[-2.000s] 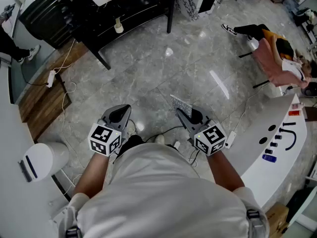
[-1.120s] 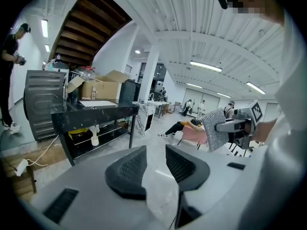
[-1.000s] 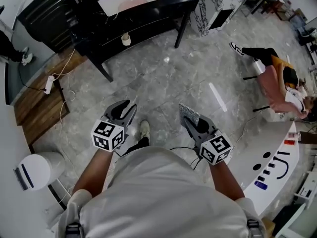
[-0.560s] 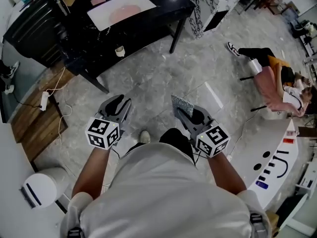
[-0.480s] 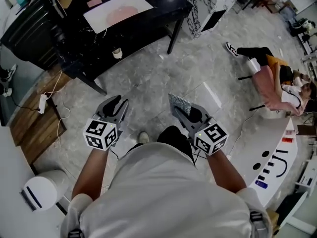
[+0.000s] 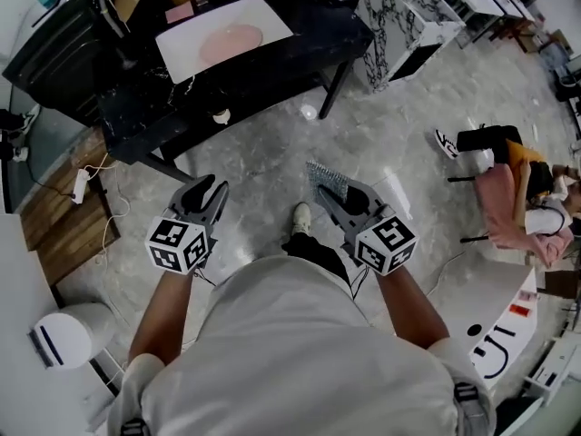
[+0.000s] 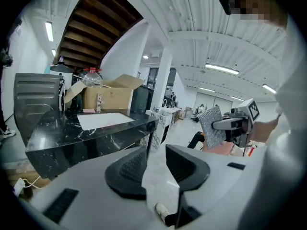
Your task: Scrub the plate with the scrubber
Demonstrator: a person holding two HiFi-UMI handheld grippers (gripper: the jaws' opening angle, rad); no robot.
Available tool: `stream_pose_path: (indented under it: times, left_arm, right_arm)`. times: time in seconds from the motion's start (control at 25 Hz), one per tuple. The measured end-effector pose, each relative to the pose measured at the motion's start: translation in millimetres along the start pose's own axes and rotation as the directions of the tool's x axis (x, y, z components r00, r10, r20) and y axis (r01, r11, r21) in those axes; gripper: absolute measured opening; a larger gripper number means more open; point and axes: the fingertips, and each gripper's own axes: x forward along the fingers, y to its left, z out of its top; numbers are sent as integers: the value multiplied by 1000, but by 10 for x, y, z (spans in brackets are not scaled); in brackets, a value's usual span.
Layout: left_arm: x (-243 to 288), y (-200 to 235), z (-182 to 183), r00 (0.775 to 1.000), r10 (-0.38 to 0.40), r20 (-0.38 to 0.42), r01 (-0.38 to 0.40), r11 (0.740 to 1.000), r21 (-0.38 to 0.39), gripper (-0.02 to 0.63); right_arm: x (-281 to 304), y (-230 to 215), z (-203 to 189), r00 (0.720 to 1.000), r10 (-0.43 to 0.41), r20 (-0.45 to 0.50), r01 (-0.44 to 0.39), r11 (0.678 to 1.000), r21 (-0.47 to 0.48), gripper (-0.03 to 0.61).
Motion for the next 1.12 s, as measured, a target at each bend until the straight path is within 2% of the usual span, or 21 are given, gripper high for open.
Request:
stream_pose_path:
  times: [0.24,0.4,0.72,0.92,1.12]
  left_arm:
    - [721,160,555,996,94,-3,-94,996,-9,123]
    - [1111,271,828,988,153,-23,-153,988,11,123]
    - [1650,554,1124,978,198,-63,-197,980,24,123]
    - [1930,1039,1296,974,212,-74,-213,977,4,123]
    - [2240,1825,1495,969,231,-90,-234,972,-19,123]
  right_arm:
    - [231,-890,369,997,76,-4,-76,997,-22,77]
    - [340,-1398,461,992,123,-11,-124,992,-25,77]
    - [539,-2010,572,989,148,14,-148,989,8,77]
    - [820,-2192,694,989,148,5,-148,989,-2,77]
    - [1132,-2288,909,993,116,-5,-116,992,-47,77]
